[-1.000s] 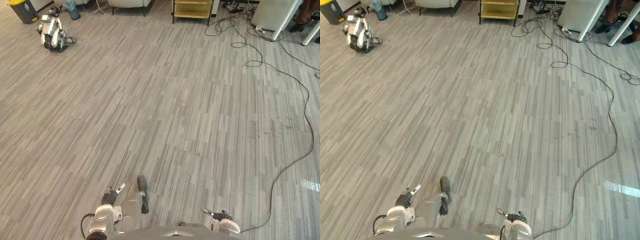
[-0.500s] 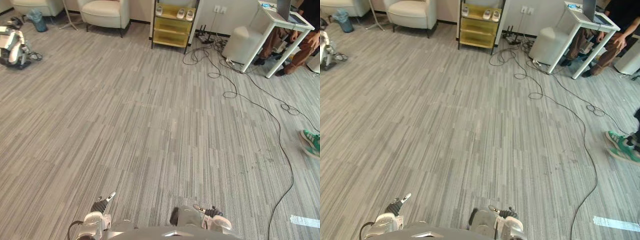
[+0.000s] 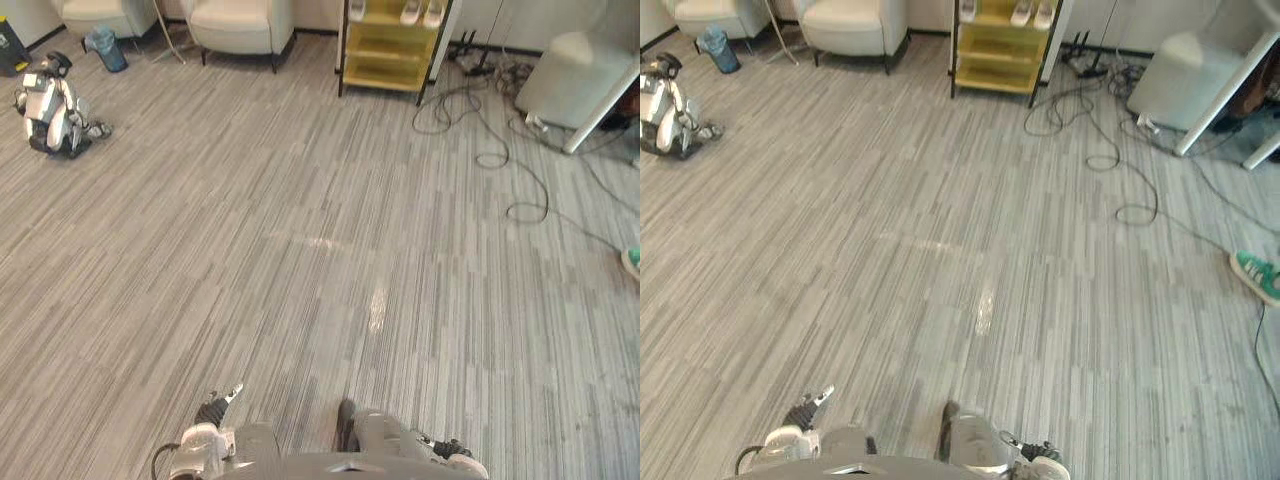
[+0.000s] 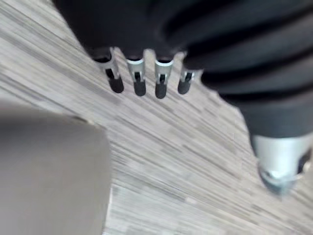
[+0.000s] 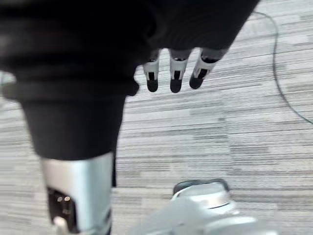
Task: Pick up cushions and gather them together orderly.
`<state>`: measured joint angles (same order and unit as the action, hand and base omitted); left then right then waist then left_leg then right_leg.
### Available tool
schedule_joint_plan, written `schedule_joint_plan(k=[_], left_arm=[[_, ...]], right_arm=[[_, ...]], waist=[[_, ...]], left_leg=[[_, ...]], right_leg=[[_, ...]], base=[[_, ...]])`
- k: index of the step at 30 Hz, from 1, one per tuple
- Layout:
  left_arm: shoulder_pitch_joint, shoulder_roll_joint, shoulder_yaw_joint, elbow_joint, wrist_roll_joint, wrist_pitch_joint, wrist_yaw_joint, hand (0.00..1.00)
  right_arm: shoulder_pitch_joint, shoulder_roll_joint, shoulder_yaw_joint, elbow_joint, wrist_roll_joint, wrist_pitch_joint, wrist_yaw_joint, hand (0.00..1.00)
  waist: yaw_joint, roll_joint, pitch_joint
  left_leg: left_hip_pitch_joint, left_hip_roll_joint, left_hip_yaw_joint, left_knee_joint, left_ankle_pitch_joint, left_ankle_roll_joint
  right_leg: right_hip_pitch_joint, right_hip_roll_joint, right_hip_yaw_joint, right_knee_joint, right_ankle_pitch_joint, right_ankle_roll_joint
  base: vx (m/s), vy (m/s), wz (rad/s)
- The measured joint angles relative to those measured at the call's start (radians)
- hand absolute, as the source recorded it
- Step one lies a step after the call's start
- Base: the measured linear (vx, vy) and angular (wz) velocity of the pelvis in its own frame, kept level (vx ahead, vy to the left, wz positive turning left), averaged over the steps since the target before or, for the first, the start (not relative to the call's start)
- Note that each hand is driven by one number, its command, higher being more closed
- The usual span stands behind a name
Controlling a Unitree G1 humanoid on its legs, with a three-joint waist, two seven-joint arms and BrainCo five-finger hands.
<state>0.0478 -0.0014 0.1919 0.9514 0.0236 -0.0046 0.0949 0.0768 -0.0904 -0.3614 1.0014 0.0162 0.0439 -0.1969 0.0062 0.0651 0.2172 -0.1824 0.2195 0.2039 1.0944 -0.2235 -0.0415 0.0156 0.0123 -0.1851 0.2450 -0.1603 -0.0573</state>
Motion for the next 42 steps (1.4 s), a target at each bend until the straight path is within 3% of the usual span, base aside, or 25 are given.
schedule_joint_plan(k=[2, 4, 6, 7, 8, 9, 10, 12, 13, 14, 16, 17, 18, 19, 21, 23, 25, 26, 28, 29, 32, 33, 35, 38, 42], left_arm=[[-0.007, 0.0, 0.0, -0.013, 0.0, -0.006, 0.0, 0.0], [-0.018, -0.002, -0.011, -0.02, -0.001, -0.008, 0.0, 0.0], [-0.02, -0.002, -0.028, -0.019, -0.002, -0.01, 0.002, 0.0], [-0.02, -0.001, -0.037, -0.02, -0.004, -0.012, 0.002, 0.0], [-0.023, 0.004, -0.037, -0.019, -0.019, -0.014, 0.002, 0.0], [-0.026, 0.01, -0.037, -0.019, -0.022, -0.016, 0.002, 0.0], [-0.027, 0.024, -0.037, -0.019, -0.022, -0.018, 0.001, 0.0], [-0.027, 0.035, -0.036, -0.016, -0.022, -0.018, 0.001, 0.0], [-0.027, 0.04, -0.037, -0.011, -0.021, -0.017, 0.002, 0.0], [-0.029, 0.044, -0.041, 0.007, -0.02, -0.017, 0.002, 0.0], [-0.029, 0.068, -0.05, 0.043, -0.017, -0.005, 0.002, 0.0], [-0.027, 0.074, -0.057, 0.048, -0.015, 0.0, 0.002, 0.0], [-0.024, 0.086, -0.075, 0.054, -0.006, 0.006, 0.002, 0.0], [-0.024, 0.091, -0.081, 0.063, 0.002, 0.007, 0.002, 0.0], [-0.024, 0.095, -0.085, 0.082, 0.003, 0.007, 0.002, 0.0], [-0.021, 0.095, -0.085, 0.084, 0.003, 0.007, 0.002, 0.0], [-0.008, 0.096, -0.084, 0.087, 0.006, 0.007, 0.002, 0.0], [-0.004, 0.097, -0.084, 0.087, 0.009, 0.006, 0.002, 0.0], [0.02, 0.108, -0.083, 0.091, 0.022, 0.006, 0.003, 0.0], [0.038, 0.113, -0.08, 0.092, 0.027, 0.006, 0.003, 0.0], [0.059, 0.067, -0.077, 0.122, 0.054, 0.007, 0.003, 0.0], [0.059, 0.067, -0.077, 0.124, 0.059, 0.007, 0.002, 0.0], [0.052, 0.064, -0.079, 0.127, 0.066, 0.009, -0.001, 0.0], [0.052, 0.069, -0.092, 0.121, 0.071, 0.009, -0.002, 0.0], [0.05, 0.074, -0.117, 0.118, 0.07, 0.01, -0.007, 0.0]], right_arm=[[-0.014, 0.0, -0.007, -0.002, 0.018, -0.001, -0.005, 0.0], [-0.023, 0.002, -0.009, -0.002, 0.019, -0.002, -0.006, 0.0], [-0.037, 0.005, -0.015, 0.002, 0.021, -0.001, -0.006, 0.0], [-0.041, 0.003, -0.014, 0.013, 0.021, -0.002, -0.005, 0.0], [-0.061, 0.009, -0.006, 0.035, 0.019, -0.001, -0.004, 0.0], [-0.069, 0.02, -0.003, 0.04, 0.017, 0.0, -0.002, 0.0], [-0.078, 0.043, -0.003, 0.038, 0.015, -0.001, 0.0, 0.0], [-0.07, 0.053, -0.005, 0.042, 0.014, 0.002, 0.002, 0.0], [-0.058, 0.053, -0.006, 0.044, 0.009, 0.003, 0.006, 0.0], [-0.055, 0.052, -0.007, 0.039, 0.002, 0.001, 0.014, 0.0], [-0.055, 0.051, -0.007, 0.032, -0.006, -0.011, 0.018, 0.0], [-0.055, 0.049, -0.006, 0.031, -0.007, -0.016, 0.02, 0.0], [-0.055, 0.044, -0.005, 0.031, -0.014, -0.019, 0.021, 0.0], [-0.056, 0.042, -0.006, 0.032, -0.019, -0.019, 0.022, 0.0], [-0.057, 0.039, -0.015, 0.032, -0.022, -0.02, 0.022, 0.0], [-0.06, 0.035, -0.022, 0.032, -0.022, -0.019, 0.022, 0.0], [-0.061, 0.024, -0.034, 0.036, -0.022, -0.017, 0.022, 0.0], [-0.061, 0.022, -0.035, 0.036, -0.022, -0.016, 0.022, 0.0], [-0.042, 0.025, -0.034, 0.038, -0.024, -0.003, 0.022, 0.0], [-0.011, 0.03, -0.032, 0.04, -0.024, 0.003, 0.022, 0.0], [-0.003, -0.008, -0.035, 0.039, -0.027, 0.002, 0.022, 0.0], [-0.003, -0.01, -0.035, 0.039, -0.027, 0.001, 0.022, 0.0], [0.006, -0.007, -0.035, 0.045, -0.022, 0.002, 0.017, 0.0], [0.017, -0.009, -0.035, 0.045, -0.021, -0.004, 0.013, 0.0], [0.018, -0.009, -0.037, 0.049, -0.019, -0.001, 0.013, 0.0]], waist=[[0.011, 0.001, 0.0], [0.033, -0.005, 0.003], [0.041, -0.003, 0.002], [0.056, 0.007, -0.001], [0.069, -0.003, -0.002], [0.071, -0.009, -0.011], [0.069, -0.038, -0.019], [0.069, -0.059, -0.027], [0.071, -0.072, -0.032], [0.068, -0.084, -0.036], [0.051, -0.09, -0.037], [0.049, -0.09, -0.037], [0.044, -0.086, -0.036], [0.046, -0.096, -0.04], [0.039, -0.087, -0.037], [0.032, -0.082, -0.034], [0.02, -0.062, -0.024], [0.017, -0.061, -0.023], [0.018, -0.073, -0.025], [0.017, -0.088, -0.035], [0.015, -0.004, -0.06], [0.014, 0.002, -0.059], [0.012, 0.004, -0.048], [0.014, 0.009, -0.051], [0.018, 0.006, -0.05]], left_leg=[[-0.082, -0.012, 0.042, -0.148, -0.036, 0.006], [-0.12, -0.076, 0.051, -0.446, -0.025, -0.001], [-0.12, -0.139, 0.014, -0.764, 0.075, -0.016], [-0.114, -0.144, -0.025, -0.913, 0.168, -0.029], [-0.112, -0.158, -0.027, -0.883, 0.265, -0.019], [-0.113, -0.178, -0.033, -0.869, 0.272, -0.004], [-0.119, -0.212, -0.037, -0.838, 0.246, 0.038], [-0.111, -0.237, -0.029, -0.794, 0.207, 0.092], [-0.088, -0.251, -0.015, -0.782, 0.168, 0.104], [-0.042, -0.266, -0.005, -0.78, 0.127, 0.115], [0.059, -0.279, 0.001, -0.784, 0.074, 0.128], [0.093, -0.283, 0.003, -0.793, 0.061, 0.129], [0.159, -0.297, 0.0, -0.828, 0.05, 0.127], [0.204, -0.301, 0.0, -0.857, 0.05, 0.127], [0.309, -0.296, -0.012, -0.925, 0.049, 0.125], [0.337, -0.289, -0.016, -0.941, 0.041, 0.112], [0.381, -0.256, -0.034, -0.963, 0.024, 0.084], [0.389, -0.25, -0.039, -0.967, 0.018, 0.075], [0.42, -0.243, -0.055, -0.977, -0.014, 0.041], [0.447, -0.251, -0.09, -0.975, -0.053, 0.029], [0.423, -0.167, -0.114, -0.885, -0.087, -0.01], [0.399, -0.157, -0.121, -0.835, -0.088, -0.015], [0.307, -0.104, -0.119, -0.568, -0.056, -0.066], [0.256, -0.06, -0.078, -0.436, -0.06, -0.06], [0.159, -0.058, -0.06, -0.527, -0.079, -0.048]], right_leg=[[0.07, -0.011, 0.01, -0.056, 0.001, 0.022], [0.149, -0.043, 0.016, -0.119, -0.005, 0.05], [0.211, -0.069, 0.022, -0.169, -0.021, 0.076], [0.24, -0.07, 0.042, -0.196, -0.041, 0.094], [0.263, -0.08, 0.069, -0.197, -0.068, 0.081], [0.262, -0.096, 0.08, -0.181, -0.078, 0.066], [0.229, -0.131, 0.109, -0.104, -0.078, 0.06], [0.182, -0.158, 0.157, 0.043, -0.076, 0.067], [0.129, -0.176, 0.194, 0.183, -0.061, 0.1], [0.056, -0.191, 0.229, 0.386, -0.014, 0.188], [-0.044, -0.202, 0.204, 0.703, 0.039, 0.255], [-0.068, -0.215, 0.17, 0.775, 0.034, 0.245], [-0.11, -0.252, 0.086, 0.85, 0.004, 0.191], [-0.126, -0.262, 0.044, 0.858, -0.024, 0.168], [-0.186, -0.246, -0.082, 0.712, -0.115, 0.138], [-0.223, -0.225, -0.106, 0.589, -0.13, 0.119], [-0.258, -0.158, -0.097, 0.293, -0.076, 0.106], [-0.26, -0.147, -0.094, 0.235, -0.048, 0.107], [-0.258, -0.114, -0.043, 0.034, 0.117, 0.103], [-0.256, -0.113, -0.014, 0.027, 0.237, 0.071], [-0.254, -0.052, -0.043, 0.059, 0.147, 0.05], [-0.249, -0.045, -0.045, 0.051, 0.14, 0.048], [-0.153, -0.012, -0.056, -0.014, 0.122, 0.022], [-0.059, 0.01, -0.056, -0.075, 0.099, 0.012], [0.002, -0.015, -0.035, -0.121, 0.096, 0.03]], base=[[0.49, -0.002, -0.17], [0.55, 0.093, -0.13], [0.54, 0.165, -0.16], [0.52, 0.23, -0.44], [0.62, 0.291, -0.49], [0.61, 0.304, -0.36], [0.62, 0.31, -0.12], [0.53, 0.26, 0.0], [0.53, 0.232, -0.07], [0.52, 0.22, -0.1], [0.49, 0.167, -0.13], [0.46, 0.14, -0.14], [0.35, 0.089, -0.09], [0.51, 0.107, -0.05], [0.42, 0.029, 0.08], [0.31, -0.04, 0.18], [0.42, -0.087, 0.24], [0.33, -0.114, 0.24], [0.31, -0.167, 0.37], [0.39, -0.254, 0.39], [0.41, -0.279, 0.12], [0.32, -0.234, 0.09], [0.31, -0.239, 0.12], [0.23, -0.111, -0.04], [0.19, 0.03, -0.1]])
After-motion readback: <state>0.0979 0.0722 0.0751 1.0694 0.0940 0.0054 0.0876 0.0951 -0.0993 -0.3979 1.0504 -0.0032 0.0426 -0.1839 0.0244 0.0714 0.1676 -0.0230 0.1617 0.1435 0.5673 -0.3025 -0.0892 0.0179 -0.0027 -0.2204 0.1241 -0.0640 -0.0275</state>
